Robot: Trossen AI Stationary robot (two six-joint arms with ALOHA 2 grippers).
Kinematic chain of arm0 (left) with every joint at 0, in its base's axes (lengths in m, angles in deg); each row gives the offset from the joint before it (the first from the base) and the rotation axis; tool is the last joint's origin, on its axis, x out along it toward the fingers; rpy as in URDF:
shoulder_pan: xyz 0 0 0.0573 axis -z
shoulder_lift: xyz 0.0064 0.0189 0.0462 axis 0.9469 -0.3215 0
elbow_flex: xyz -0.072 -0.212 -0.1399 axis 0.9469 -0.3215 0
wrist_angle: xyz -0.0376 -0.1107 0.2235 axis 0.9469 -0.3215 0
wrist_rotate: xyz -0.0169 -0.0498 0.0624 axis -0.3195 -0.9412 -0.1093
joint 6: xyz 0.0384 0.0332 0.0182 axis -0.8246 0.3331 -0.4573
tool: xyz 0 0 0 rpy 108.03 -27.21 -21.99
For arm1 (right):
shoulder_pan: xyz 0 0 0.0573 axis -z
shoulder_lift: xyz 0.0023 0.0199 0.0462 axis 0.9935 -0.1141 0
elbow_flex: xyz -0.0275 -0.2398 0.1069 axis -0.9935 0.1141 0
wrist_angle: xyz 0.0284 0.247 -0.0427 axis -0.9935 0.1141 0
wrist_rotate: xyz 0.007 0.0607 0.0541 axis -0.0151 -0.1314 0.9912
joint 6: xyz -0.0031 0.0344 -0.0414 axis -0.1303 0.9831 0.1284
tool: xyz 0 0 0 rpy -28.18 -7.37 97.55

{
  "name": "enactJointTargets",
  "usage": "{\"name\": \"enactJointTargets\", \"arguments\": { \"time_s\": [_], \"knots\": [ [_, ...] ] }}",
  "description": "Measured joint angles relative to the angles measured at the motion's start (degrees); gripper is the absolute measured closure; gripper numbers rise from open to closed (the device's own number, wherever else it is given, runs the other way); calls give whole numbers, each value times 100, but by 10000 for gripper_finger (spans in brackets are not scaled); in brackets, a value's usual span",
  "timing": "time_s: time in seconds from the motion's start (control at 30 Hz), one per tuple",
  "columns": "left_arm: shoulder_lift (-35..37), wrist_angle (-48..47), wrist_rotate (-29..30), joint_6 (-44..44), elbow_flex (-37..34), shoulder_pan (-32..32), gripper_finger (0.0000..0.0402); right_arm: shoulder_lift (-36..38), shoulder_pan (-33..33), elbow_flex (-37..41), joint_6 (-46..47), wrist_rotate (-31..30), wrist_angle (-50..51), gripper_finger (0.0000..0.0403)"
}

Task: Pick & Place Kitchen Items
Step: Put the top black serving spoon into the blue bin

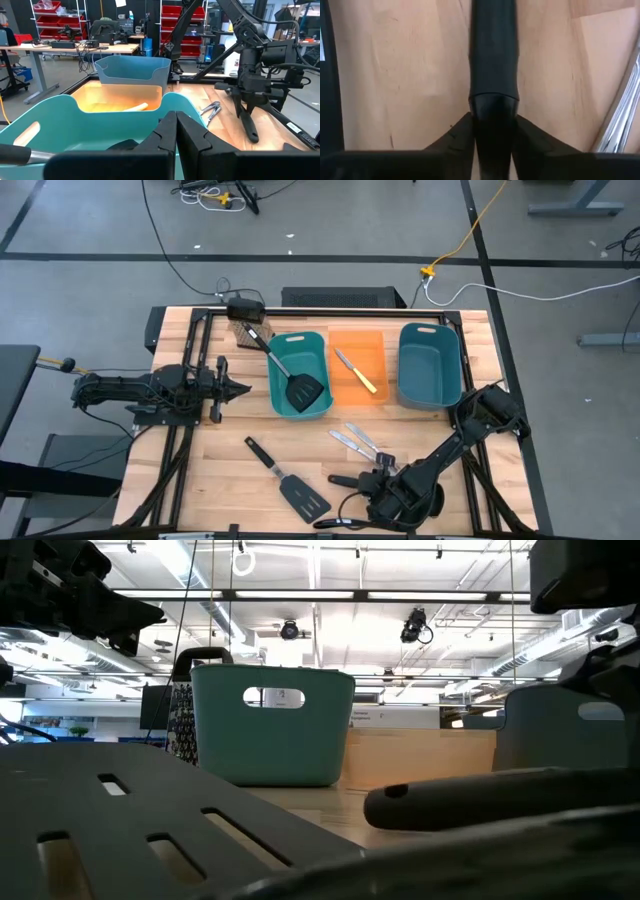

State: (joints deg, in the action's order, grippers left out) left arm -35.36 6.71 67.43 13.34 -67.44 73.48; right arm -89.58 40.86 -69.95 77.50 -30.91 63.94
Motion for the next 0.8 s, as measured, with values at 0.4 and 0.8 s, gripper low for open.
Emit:
{"name": "enactJointTargets", "arguments": {
  "time_s": [0.4, 0.8],
  "knots": [
    [0, 0, 0, 4, 0, -1, 392, 355, 29, 20, -321, -302, 128, 344],
    [1, 0, 0, 33, 0, 0, 392, 2444, 3, 374, -1704, -1779, -217, 344]
  ]
}}
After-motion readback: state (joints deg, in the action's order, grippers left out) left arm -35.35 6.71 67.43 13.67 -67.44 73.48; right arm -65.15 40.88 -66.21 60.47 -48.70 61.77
